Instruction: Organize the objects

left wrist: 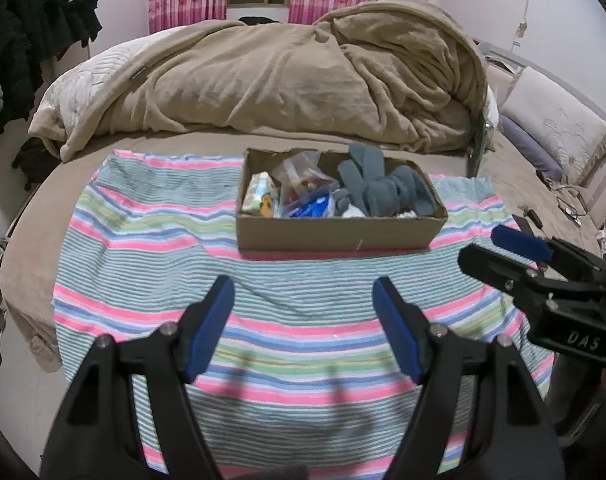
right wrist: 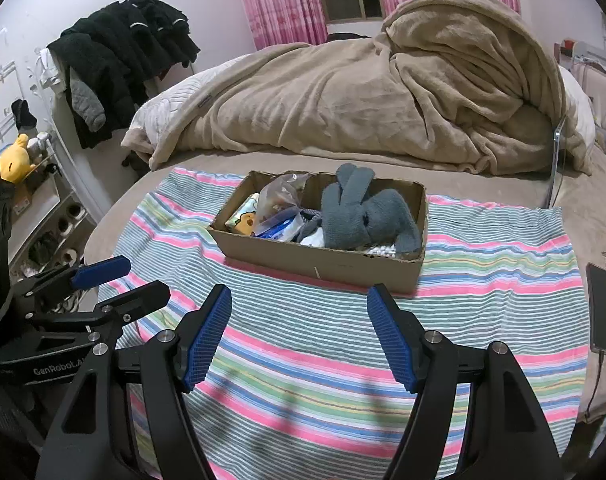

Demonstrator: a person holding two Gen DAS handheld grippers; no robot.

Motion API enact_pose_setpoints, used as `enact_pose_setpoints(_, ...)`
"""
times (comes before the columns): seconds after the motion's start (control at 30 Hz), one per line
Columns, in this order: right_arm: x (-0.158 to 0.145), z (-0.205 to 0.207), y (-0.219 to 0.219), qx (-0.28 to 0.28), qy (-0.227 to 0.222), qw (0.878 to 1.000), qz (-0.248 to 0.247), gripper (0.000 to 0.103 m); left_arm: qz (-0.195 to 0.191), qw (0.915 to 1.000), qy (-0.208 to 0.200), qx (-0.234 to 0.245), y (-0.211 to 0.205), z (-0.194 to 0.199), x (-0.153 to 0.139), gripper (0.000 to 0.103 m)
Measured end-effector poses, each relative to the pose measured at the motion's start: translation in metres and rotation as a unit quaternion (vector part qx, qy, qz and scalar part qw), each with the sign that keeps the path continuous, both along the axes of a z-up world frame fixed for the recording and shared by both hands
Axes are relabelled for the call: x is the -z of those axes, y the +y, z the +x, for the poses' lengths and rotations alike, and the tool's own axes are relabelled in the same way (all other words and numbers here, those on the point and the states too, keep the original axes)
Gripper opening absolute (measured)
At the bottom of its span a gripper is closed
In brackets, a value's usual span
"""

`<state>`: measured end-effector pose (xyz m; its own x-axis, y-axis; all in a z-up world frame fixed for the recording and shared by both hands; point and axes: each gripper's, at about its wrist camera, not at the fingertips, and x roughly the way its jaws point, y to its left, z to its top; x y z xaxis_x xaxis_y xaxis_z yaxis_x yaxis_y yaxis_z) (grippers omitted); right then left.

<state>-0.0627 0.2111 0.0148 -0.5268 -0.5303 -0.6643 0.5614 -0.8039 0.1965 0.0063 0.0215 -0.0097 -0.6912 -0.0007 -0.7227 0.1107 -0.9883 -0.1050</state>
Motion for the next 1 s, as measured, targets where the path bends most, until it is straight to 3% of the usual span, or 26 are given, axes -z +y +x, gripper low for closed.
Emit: enact_pose_setpoints(1.0, 0.0032, -0.0067, -0.004, -0.002, -0.006, 1.0, 0.003, 0.073, -0.001, 1.0, 0.0, -0.008, -0.007, -0.0037, 0.0014, 0.073)
